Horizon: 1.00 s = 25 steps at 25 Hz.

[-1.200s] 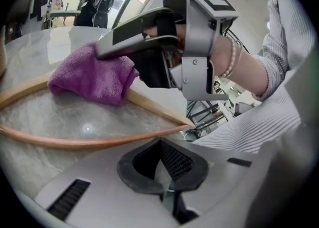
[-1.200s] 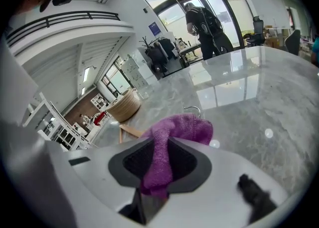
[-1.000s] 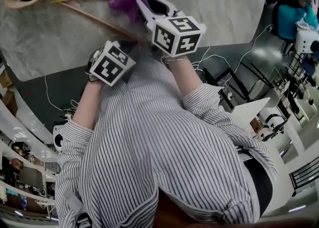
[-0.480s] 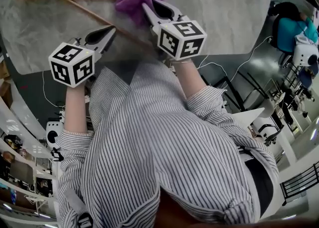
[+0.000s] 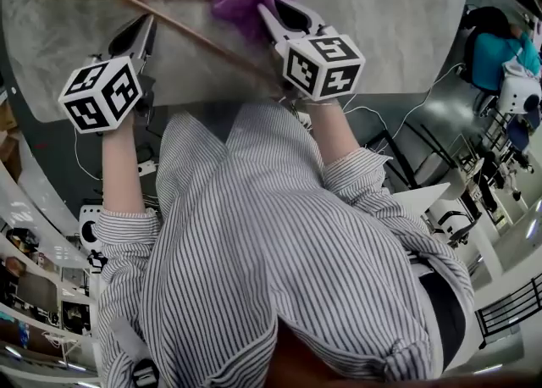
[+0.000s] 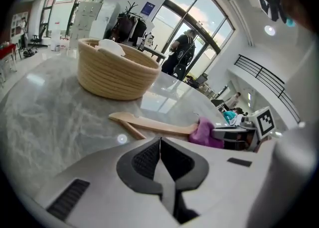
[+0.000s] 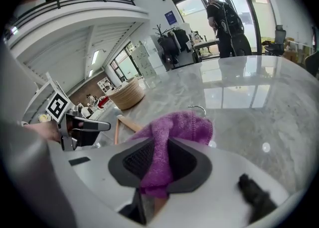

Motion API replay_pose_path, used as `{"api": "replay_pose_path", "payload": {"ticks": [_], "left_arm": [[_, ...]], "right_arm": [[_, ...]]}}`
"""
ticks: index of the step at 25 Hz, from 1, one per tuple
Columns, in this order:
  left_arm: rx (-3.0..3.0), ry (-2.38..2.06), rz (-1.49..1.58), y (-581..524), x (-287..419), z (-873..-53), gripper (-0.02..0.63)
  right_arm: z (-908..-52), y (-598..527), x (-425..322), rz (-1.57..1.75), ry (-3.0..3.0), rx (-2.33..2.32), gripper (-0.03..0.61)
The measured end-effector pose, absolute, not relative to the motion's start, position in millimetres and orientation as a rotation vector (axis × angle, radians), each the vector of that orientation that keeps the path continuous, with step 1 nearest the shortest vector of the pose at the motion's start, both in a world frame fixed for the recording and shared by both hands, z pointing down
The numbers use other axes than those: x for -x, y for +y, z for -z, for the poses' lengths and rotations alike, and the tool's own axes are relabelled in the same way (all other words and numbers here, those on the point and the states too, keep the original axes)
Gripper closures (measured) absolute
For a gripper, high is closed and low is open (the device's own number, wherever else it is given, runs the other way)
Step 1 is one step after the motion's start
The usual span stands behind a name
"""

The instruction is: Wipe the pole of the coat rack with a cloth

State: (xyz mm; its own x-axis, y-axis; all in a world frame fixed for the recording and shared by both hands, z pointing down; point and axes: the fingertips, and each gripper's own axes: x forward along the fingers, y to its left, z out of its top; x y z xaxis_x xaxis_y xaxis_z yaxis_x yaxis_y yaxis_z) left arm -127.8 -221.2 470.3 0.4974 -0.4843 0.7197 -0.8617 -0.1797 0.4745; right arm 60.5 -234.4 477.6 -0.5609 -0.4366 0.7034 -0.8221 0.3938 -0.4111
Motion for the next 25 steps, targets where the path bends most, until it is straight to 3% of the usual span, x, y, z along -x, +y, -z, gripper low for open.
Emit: {"api": "replay_pose_path", "payload": {"ticks": [12, 15, 25], "left_arm": [[-1.777, -1.147, -0.59, -228, 136, -485, 0.595], [-1.754, -1.172, -0.587, -235, 140, -486, 0.502], [-1.722, -1.197, -0.636, -238, 141, -488, 0.471]], "right_arm": [[-477, -233, -66, -1.0, -2.126, -1.158, 0.491], [-477, -233, -67, -0.991, -2.121, -1.17, 0.491], [-478, -232, -66, -0.968, -2.106, -1.193, 0.491]]}}
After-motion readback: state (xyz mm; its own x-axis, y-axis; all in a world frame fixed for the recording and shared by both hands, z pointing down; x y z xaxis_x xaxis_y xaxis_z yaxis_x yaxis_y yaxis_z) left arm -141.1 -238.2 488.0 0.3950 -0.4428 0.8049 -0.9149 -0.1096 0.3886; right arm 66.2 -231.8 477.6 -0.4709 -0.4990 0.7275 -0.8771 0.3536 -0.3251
